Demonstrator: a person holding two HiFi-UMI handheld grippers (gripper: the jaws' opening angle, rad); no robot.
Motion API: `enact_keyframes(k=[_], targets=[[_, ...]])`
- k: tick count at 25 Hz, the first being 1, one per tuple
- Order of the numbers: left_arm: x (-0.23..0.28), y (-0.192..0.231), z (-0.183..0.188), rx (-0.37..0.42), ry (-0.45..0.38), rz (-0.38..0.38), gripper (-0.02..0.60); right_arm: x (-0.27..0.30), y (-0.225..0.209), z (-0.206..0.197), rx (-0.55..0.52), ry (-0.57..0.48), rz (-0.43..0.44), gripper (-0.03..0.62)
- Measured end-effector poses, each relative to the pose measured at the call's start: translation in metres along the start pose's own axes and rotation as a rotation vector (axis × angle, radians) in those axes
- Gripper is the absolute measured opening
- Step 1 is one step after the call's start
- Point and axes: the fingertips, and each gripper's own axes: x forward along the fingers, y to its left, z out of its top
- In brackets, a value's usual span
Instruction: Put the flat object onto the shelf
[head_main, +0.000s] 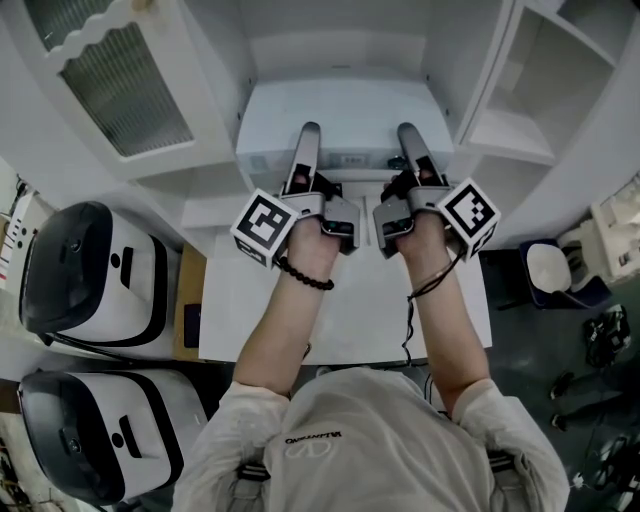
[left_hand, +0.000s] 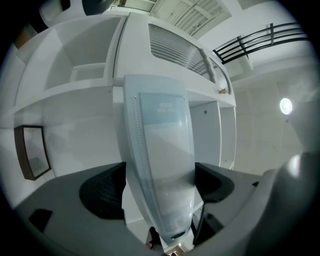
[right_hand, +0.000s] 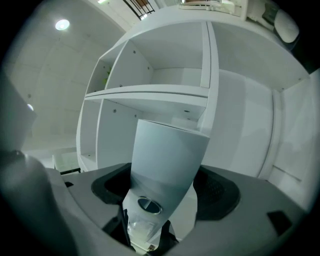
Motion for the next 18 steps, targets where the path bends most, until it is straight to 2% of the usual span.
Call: enact_keyframes(k=[3,5,7,8,9,11,13,15,18], targets=[[-0.016,0.005,0.0,-0.004,-0.006,0.002,0.423,-0.021,0.004,-0.001,-0.075,-0.04,0.024,0.37],[-0.031,-0.001,-0.002,-0.031,-0.017,-0.028,0.423,-0.038,0.005,-0.002,-0.138,-0.075,0.027,0.364],[-0.051,-0.003,-0.004,0.004,-0.015,-0.024,0.422,-0.056,0.002,-0.002,-0.243,-0.107,0.001,0.331],[-0.061,-0.001,-0.005,0.065,0.0,-0.005,0.414,-0.064,0.001,-0.002,-0.317,-0.118,-0.014,0.293],[-0.07,-0.002,-0.006,0.157,0.022,0.009,0.369,-0.07,0.003,-0.002,-0.398,-0.129,-0.02,0.243],[-0.076,-0.015,-0.003,0.396,0.065,-0.006,0.24,-0.076,0.019,-0.005,-0.553,-0.149,0.003,0.128],[-0.074,-0.033,0.001,0.602,0.074,-0.031,0.139,-0.075,0.036,-0.012,-0.648,-0.156,0.042,0.067],[-0.071,-0.044,0.003,0.743,0.074,-0.037,0.04,-0.069,0.044,-0.02,-0.691,-0.129,0.06,0.033],[-0.061,-0.046,-0.002,0.869,0.113,-0.034,0.005,-0.056,0.036,-0.031,-0.703,-0.047,0.027,0.011]])
